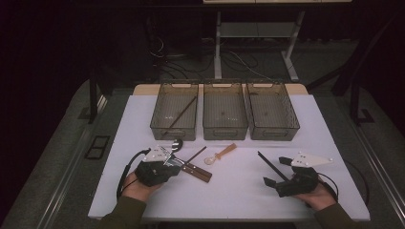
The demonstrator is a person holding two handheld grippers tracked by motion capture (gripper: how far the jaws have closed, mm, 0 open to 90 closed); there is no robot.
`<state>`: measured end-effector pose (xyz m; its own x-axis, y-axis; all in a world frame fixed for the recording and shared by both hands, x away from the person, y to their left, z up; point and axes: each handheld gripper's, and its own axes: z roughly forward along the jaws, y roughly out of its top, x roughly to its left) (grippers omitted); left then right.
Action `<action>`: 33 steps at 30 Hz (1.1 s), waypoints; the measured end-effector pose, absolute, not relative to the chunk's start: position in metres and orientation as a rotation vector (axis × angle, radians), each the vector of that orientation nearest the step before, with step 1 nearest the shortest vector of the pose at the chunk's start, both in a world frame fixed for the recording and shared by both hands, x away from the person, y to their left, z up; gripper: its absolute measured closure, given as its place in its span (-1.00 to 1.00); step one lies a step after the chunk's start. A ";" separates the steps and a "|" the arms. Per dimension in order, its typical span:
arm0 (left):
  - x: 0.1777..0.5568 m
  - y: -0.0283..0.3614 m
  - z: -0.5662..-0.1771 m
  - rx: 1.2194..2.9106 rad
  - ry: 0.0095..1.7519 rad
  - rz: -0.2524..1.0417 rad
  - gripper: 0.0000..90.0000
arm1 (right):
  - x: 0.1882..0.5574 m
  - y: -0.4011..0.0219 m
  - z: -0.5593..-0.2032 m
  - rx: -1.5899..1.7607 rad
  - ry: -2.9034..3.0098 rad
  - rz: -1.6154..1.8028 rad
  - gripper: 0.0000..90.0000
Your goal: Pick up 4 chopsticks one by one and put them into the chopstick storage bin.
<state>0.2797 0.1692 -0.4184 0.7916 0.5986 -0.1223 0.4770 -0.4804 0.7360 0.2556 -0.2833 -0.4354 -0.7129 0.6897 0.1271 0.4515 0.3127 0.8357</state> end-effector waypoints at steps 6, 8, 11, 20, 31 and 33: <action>0.281 0.173 -0.414 2.135 0.804 0.194 0.87 | 0.255 -0.282 -0.435 1.033 2.329 1.347 -0.97; 0.282 0.174 -0.413 2.130 0.801 0.193 0.87 | 0.255 -0.282 -0.436 1.034 2.329 1.346 -0.97; 0.284 0.174 -0.410 2.119 0.804 0.198 0.87 | 0.256 -0.283 -0.436 1.038 2.326 1.345 -0.97; 0.292 0.175 -0.405 2.082 0.813 0.205 0.87 | 0.256 -0.282 -0.438 1.070 2.311 1.368 -0.97; 0.302 0.175 -0.400 2.060 0.827 0.199 0.87 | 0.256 -0.282 -0.438 1.081 2.317 1.348 -0.97; 0.304 0.175 -0.399 2.059 0.832 0.200 0.87 | 0.256 -0.282 -0.438 1.081 2.324 1.339 -0.97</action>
<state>0.3036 0.1755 -0.3986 0.7625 0.6264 -0.1619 0.4848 -0.3874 0.7842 0.2563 -0.2816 -0.4382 -0.6939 0.7059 0.1423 0.4771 0.3027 0.8251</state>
